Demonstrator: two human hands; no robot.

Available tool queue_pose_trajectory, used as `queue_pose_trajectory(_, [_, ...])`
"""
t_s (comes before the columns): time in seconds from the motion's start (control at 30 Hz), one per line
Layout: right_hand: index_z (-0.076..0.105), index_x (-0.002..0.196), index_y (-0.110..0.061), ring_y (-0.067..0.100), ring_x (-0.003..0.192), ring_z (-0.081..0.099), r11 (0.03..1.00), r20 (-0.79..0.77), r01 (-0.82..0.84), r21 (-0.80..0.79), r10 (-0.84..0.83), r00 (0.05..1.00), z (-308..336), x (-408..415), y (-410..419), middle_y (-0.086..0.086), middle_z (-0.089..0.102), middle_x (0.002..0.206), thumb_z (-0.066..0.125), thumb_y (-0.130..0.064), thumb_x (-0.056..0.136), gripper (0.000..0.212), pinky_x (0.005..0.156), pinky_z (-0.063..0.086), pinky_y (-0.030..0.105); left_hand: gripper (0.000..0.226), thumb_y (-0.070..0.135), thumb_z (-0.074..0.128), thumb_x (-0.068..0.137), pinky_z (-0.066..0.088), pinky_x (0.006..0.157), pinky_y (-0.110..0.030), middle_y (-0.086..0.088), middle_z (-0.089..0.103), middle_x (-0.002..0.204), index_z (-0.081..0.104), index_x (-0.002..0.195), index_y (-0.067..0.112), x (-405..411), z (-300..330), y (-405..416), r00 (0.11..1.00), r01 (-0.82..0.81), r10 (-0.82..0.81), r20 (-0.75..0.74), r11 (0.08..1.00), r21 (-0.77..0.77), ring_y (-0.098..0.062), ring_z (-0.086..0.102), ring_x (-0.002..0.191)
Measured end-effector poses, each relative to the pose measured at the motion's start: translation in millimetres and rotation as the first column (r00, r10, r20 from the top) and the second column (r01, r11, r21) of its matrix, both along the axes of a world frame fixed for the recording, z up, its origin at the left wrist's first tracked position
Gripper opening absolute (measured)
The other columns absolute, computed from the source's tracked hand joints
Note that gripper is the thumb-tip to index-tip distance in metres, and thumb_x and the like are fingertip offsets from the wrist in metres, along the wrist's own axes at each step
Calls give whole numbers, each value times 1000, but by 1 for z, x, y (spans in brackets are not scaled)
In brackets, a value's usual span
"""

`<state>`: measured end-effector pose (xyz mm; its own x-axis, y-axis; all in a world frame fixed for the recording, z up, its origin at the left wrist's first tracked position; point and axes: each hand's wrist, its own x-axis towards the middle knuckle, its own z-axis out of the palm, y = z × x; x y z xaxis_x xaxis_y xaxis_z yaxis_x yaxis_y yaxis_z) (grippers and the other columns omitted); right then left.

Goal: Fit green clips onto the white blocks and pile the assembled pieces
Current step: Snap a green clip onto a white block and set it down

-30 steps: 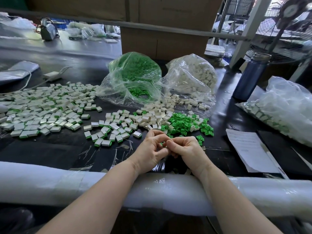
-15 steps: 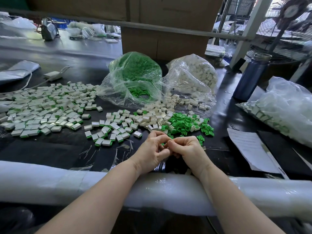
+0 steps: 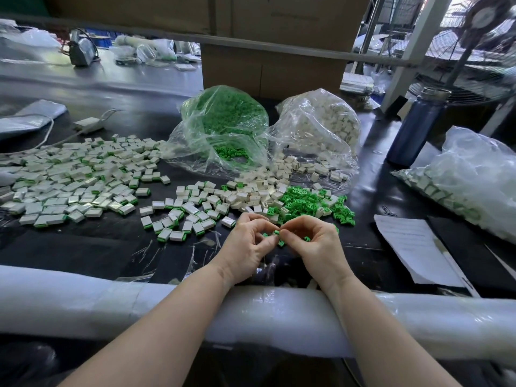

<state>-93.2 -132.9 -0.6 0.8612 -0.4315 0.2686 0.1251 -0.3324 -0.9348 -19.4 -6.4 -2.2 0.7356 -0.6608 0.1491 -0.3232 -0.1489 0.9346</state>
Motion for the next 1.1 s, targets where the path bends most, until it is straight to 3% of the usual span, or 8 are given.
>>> queue_pose_trajectory(0.27, [59,73,-18,-3,60,50,990,-77,15,-143,-26,997,-1,2,1,-7,58,68,66,-6,83,18,62,43,13,5,12,63,86,46,62,-10,5,47,99,64,90,10,0,-3,-1,999,-27,27,39,999,18,-5,48,64])
queue_pose_trajectory(0.43, [60,74,-21,5,62,52,985,-75,44,-169,-57,996,-3,3,0,-4,60,68,65,-9,85,17,62,45,19,7,12,62,87,49,64,-25,-2,64,76,65,90,18,2,-5,1,998,-59,59,-18,998,6,-12,55,65])
queue_pose_trajectory(0.53, [62,74,-19,2,62,53,975,-25,130,-178,-136,990,-3,3,-1,-5,61,68,66,-9,85,15,61,44,12,17,8,60,88,51,59,-18,3,62,73,64,92,25,3,-5,1,989,-138,135,-52,990,-42,-6,59,60])
queue_pose_trajectory(0.7, [65,76,-13,13,68,57,951,-23,222,-214,-233,972,-4,2,-4,-2,63,70,68,-11,83,8,66,49,22,22,8,57,89,55,78,-30,-2,65,94,64,109,17,7,-5,4,909,-410,408,84,912,10,-18,64,82])
queue_pose_trajectory(0.77, [66,77,-12,17,72,59,945,-36,231,-231,-245,969,-4,1,-4,-1,64,72,68,-12,83,6,70,51,29,27,9,57,89,50,84,-24,-5,59,110,62,116,15,9,-6,5,875,-467,457,160,884,32,-12,59,86])
queue_pose_trajectory(0.9, [66,75,-12,19,73,59,940,-48,239,-242,-258,965,-3,0,-3,0,63,71,68,-13,83,8,72,51,35,41,14,57,90,30,90,-10,-8,36,130,50,130,8,10,-8,5,872,-473,432,230,863,175,-16,48,104])
queue_pose_trajectory(0.97, [66,75,-12,19,73,59,940,-53,242,-242,-262,963,-3,0,-3,0,63,72,69,-14,83,8,73,51,36,45,16,56,91,27,102,-18,-10,30,135,45,133,3,9,-8,4,878,-469,417,234,848,246,-22,40,121])
queue_pose_trajectory(1.1, [66,75,-12,19,74,59,936,-69,242,-254,-268,961,-4,0,-4,-1,63,72,68,-14,83,8,74,51,37,41,16,54,91,27,107,-24,-11,26,137,47,128,0,8,-6,2,886,-455,384,260,829,326,-25,36,126])
